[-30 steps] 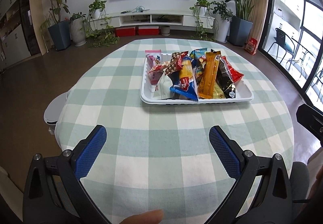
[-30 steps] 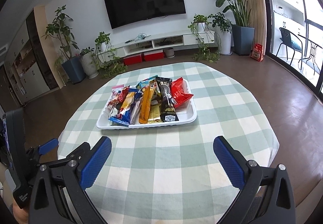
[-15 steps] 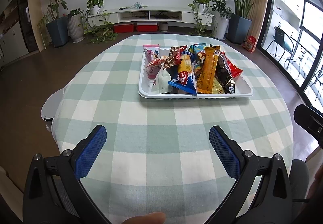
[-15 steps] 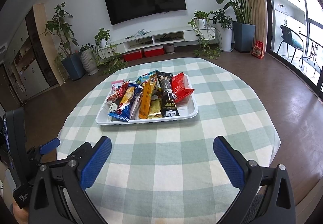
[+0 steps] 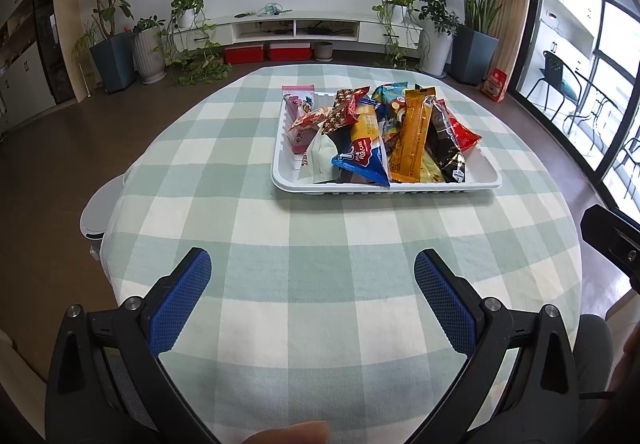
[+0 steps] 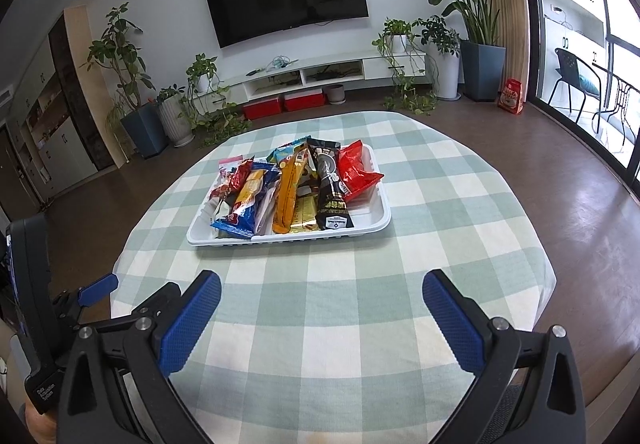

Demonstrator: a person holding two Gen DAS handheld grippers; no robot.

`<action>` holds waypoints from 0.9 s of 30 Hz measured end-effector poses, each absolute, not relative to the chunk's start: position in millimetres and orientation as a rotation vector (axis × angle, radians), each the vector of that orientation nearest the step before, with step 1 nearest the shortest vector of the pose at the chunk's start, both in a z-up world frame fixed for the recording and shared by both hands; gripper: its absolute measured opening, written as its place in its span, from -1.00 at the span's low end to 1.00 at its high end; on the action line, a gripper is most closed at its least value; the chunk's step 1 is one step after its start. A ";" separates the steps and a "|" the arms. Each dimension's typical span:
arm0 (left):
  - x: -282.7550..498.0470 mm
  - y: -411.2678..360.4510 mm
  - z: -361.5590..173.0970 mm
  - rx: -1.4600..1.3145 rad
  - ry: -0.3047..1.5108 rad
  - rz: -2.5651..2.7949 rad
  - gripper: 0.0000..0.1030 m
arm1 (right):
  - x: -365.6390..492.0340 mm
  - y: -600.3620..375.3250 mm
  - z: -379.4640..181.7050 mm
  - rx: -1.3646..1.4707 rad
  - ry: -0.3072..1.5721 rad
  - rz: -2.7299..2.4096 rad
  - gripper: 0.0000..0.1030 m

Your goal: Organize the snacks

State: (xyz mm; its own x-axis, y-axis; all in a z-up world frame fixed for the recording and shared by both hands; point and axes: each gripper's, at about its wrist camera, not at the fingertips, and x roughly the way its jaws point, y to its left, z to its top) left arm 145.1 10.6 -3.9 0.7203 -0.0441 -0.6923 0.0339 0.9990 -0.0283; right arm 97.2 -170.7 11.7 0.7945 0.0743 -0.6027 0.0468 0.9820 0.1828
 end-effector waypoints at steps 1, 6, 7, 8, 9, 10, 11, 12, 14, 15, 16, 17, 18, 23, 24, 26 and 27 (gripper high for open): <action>145.0 10.6 -3.7 -0.015 0.765 -0.043 1.00 | 97.3 -170.8 11.7 0.192 0.654 0.015 1.00; 145.8 10.2 -5.2 -0.016 0.765 -0.042 1.00 | 97.2 -172.4 6.6 0.186 0.668 0.008 1.00; 145.7 10.3 -5.1 -0.015 0.765 -0.042 1.00 | 96.8 -173.4 4.4 0.186 0.671 0.007 1.00; 145.8 10.4 -5.0 -0.014 0.765 -0.042 1.00 | 96.9 -174.1 2.3 0.186 0.675 0.005 1.00; 145.7 9.9 -6.2 -0.014 0.765 -0.041 1.00 | 96.6 -174.7 0.9 0.186 0.678 0.002 1.00; 145.8 10.0 -6.2 -0.015 0.765 -0.043 1.00 | 97.3 -174.8 0.0 0.185 0.681 0.001 1.00; 145.8 10.0 -6.1 -0.015 0.765 -0.043 1.00 | 97.5 -175.3 -1.4 0.183 0.686 -0.001 1.00; 145.7 10.0 -5.9 -0.014 0.765 -0.042 1.00 | 97.0 -175.9 -2.7 0.182 0.690 -0.003 1.00; 146.2 9.9 -6.7 -0.015 0.765 -0.043 1.00 | 97.5 -176.0 -4.4 0.180 0.703 -0.008 1.00; 145.7 10.1 -5.8 -0.015 0.764 -0.042 1.00 | 99.8 -174.6 -2.9 0.180 0.709 -0.011 1.00; 145.7 10.2 -5.8 -0.016 0.765 -0.042 1.00 | 100.3 -174.5 -3.0 0.180 0.713 -0.013 1.00; 145.8 10.2 -5.8 -0.016 0.765 -0.043 1.00 | 99.7 -175.6 -4.4 0.182 0.718 -0.015 1.00; 146.0 10.1 -6.2 -0.015 0.765 -0.042 0.99 | 100.2 -175.8 -4.8 0.183 0.722 -0.017 1.00; 145.4 9.8 -6.4 -0.015 0.765 -0.041 1.00 | 100.9 -176.3 -6.4 0.183 0.738 -0.024 1.00; 145.5 9.9 -6.3 -0.015 0.766 -0.042 1.00 | 100.9 -176.3 -6.9 0.183 0.741 -0.024 1.00; 145.5 10.1 -6.3 -0.016 0.766 -0.042 1.00 | 101.2 -175.9 -7.3 0.185 0.747 -0.022 1.00; 145.6 10.1 -6.1 -0.016 0.766 -0.041 1.00 | 102.7 -175.3 -7.2 0.185 0.748 -0.022 1.00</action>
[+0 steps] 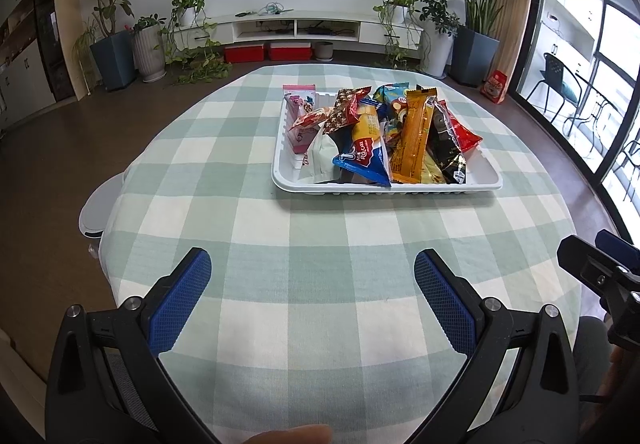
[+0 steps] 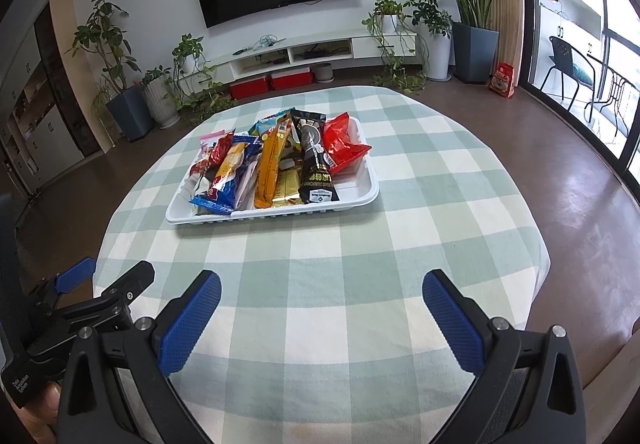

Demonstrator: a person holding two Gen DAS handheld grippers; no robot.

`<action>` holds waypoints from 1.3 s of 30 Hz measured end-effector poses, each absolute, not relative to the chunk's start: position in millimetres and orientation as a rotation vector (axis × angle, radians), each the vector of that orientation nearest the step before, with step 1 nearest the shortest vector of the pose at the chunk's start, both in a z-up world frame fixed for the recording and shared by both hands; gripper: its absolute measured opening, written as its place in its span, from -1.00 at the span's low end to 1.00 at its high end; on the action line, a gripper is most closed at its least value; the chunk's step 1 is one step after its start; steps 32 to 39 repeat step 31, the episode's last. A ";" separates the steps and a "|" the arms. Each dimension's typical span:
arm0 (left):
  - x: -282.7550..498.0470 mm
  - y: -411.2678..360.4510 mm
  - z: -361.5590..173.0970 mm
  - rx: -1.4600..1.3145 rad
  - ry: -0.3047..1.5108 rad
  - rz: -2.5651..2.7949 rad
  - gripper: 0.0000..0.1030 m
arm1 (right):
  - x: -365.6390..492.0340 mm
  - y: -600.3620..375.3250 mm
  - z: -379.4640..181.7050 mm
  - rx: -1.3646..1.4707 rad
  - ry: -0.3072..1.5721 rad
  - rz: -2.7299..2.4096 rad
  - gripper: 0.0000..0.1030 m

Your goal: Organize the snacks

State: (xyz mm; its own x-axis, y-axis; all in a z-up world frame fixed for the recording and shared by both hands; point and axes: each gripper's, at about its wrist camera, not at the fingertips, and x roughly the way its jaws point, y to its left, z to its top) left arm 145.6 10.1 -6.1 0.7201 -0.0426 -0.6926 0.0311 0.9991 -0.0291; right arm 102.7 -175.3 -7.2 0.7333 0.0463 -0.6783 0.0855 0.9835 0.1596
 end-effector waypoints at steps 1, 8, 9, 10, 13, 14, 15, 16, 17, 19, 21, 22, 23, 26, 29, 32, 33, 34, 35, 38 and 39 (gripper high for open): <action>145.6 10.2 -6.2 -0.016 0.766 -0.041 1.00 | 102.7 -175.0 -7.2 0.185 0.749 -0.022 1.00; 145.8 10.3 -6.1 -0.016 0.766 -0.042 1.00 | 102.1 -175.0 -7.6 0.185 0.751 -0.021 1.00; 145.7 10.4 -6.1 -0.017 0.767 -0.043 1.00 | 102.1 -175.1 -7.5 0.185 0.751 -0.021 1.00; 145.7 9.9 -7.1 -0.017 0.767 -0.044 1.00 | 102.5 -175.0 -7.9 0.185 0.752 -0.021 1.00; 145.5 9.4 -8.2 -0.017 0.768 -0.045 1.00 | 101.8 -175.1 -8.1 0.185 0.752 -0.022 1.00; 145.5 9.5 -8.3 -0.017 0.768 -0.044 1.00 | 102.3 -175.0 -8.1 0.185 0.752 -0.022 1.00; 145.5 9.6 -8.2 -0.018 0.768 -0.044 1.00 | 102.6 -175.2 -7.8 0.185 0.753 -0.021 1.00; 145.5 9.6 -8.2 -0.018 0.768 -0.045 1.00 | 102.6 -175.2 -7.8 0.185 0.753 -0.022 1.00; 145.6 9.5 -8.2 -0.017 0.768 -0.044 1.00 | 102.3 -175.2 -7.9 0.185 0.753 -0.022 1.00; 145.6 9.2 -9.1 -0.016 0.767 -0.043 1.00 | 102.6 -175.3 -7.7 0.186 0.753 -0.022 1.00; 145.6 10.0 -8.1 -0.017 0.767 -0.046 1.00 | 102.5 -174.8 -8.7 0.186 0.756 -0.022 1.00; 145.7 10.0 -8.0 -0.017 0.767 -0.045 1.00 | 102.0 -174.6 -9.8 0.186 0.758 -0.022 1.00; 145.7 10.1 -8.1 -0.018 0.767 -0.045 1.00 | 101.4 -174.6 -10.8 0.186 0.759 -0.021 1.00; 143.6 9.3 -9.1 -0.023 0.757 -0.052 1.00 | 99.6 -175.3 -14.2 0.190 0.765 -0.021 1.00; 142.6 8.4 -9.4 -0.020 0.746 -0.047 1.00 | 100.3 -177.3 -15.4 0.196 0.768 -0.025 1.00; 143.0 9.1 -9.7 -0.024 0.748 -0.049 1.00 | 101.4 -178.3 -15.5 0.197 0.769 -0.026 1.00; 143.0 9.1 -9.7 -0.024 0.748 -0.049 1.00 | 101.4 -178.3 -15.5 0.197 0.769 -0.026 1.00; 143.0 9.1 -9.7 -0.024 0.748 -0.049 1.00 | 101.4 -178.3 -15.5 0.197 0.769 -0.026 1.00; 143.0 9.1 -9.7 -0.024 0.748 -0.049 1.00 | 101.4 -178.3 -15.5 0.197 0.769 -0.026 1.00; 143.0 9.1 -9.7 -0.024 0.748 -0.049 1.00 | 101.4 -178.3 -15.5 0.197 0.769 -0.026 1.00; 143.0 9.1 -9.7 -0.024 0.748 -0.049 1.00 | 101.4 -178.3 -15.5 0.197 0.769 -0.026 1.00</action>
